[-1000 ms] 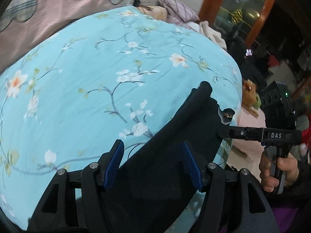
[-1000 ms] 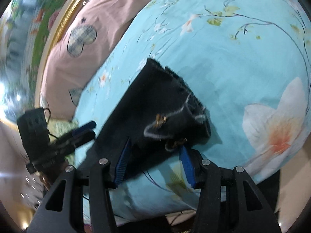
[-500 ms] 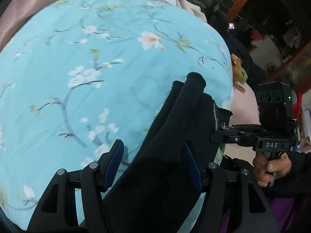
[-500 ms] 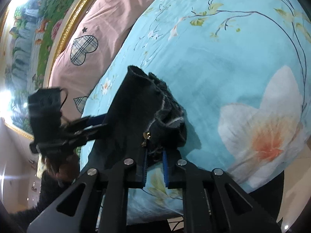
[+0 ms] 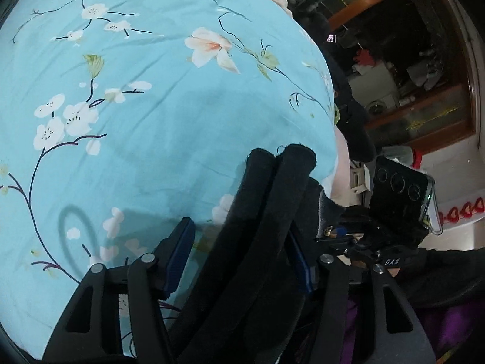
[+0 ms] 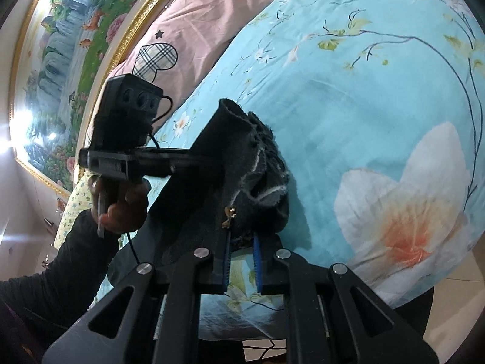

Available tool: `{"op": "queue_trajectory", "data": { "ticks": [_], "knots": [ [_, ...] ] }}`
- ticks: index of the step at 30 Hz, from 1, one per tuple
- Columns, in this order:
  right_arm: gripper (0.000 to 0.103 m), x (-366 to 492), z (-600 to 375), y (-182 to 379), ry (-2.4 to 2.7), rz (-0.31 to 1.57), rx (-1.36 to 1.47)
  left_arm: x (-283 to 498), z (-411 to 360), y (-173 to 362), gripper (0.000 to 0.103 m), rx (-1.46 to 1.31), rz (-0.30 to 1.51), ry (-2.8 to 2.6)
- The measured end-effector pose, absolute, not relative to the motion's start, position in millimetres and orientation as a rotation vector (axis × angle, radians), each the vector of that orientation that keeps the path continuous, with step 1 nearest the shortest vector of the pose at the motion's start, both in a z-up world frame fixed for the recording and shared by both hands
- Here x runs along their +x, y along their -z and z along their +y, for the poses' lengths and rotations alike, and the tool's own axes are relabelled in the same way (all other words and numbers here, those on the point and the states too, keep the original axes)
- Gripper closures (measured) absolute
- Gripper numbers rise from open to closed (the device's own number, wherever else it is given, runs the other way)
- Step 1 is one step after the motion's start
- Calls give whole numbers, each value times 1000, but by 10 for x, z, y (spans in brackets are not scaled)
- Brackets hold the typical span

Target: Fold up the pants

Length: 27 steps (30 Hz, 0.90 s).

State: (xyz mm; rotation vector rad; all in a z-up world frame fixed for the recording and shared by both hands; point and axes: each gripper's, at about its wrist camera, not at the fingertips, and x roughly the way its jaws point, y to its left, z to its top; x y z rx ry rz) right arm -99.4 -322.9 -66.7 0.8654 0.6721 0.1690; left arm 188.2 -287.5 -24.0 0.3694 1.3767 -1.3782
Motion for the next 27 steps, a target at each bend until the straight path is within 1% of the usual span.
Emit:
{"op": "queue_trajectory", "data": {
  "ticks": [1, 3, 4, 5, 7, 10, 14, 21, 27],
  "knots": [
    [90, -999, -3236, 677, -174, 669, 868, 1849, -2872, 231, 46, 390, 1360, 1382],
    [90, -1006, -3243, 685, -186, 662, 877, 1796, -2871, 220, 53, 428, 1330, 1377],
    [90, -1011, -3256, 694, -195, 659, 882, 1785, -2872, 221, 60, 429, 1329, 1376],
    [90, -1008, -3251, 687, -199, 658, 881, 1782, -2867, 218, 70, 422, 1328, 1377],
    [90, -1014, -3257, 676, -207, 653, 877, 1769, -2855, 221, 82, 399, 1337, 1388],
    [90, -1002, -3272, 636, -219, 645, 869, 1732, -2789, 181, 89, 385, 1301, 1388],
    [90, -957, -3223, 477, -252, 618, 833, 1731, -2642, -20, 92, 341, 1238, 1391],
    [90, -787, -3018, 72, -414, 551, 751, 1685, -2104, -487, 93, 242, 1105, 1377],
    [90, -558, -2691, -92, -570, 551, 706, 1631, -1690, -654, 93, 188, 1048, 1338]
  ]
}}
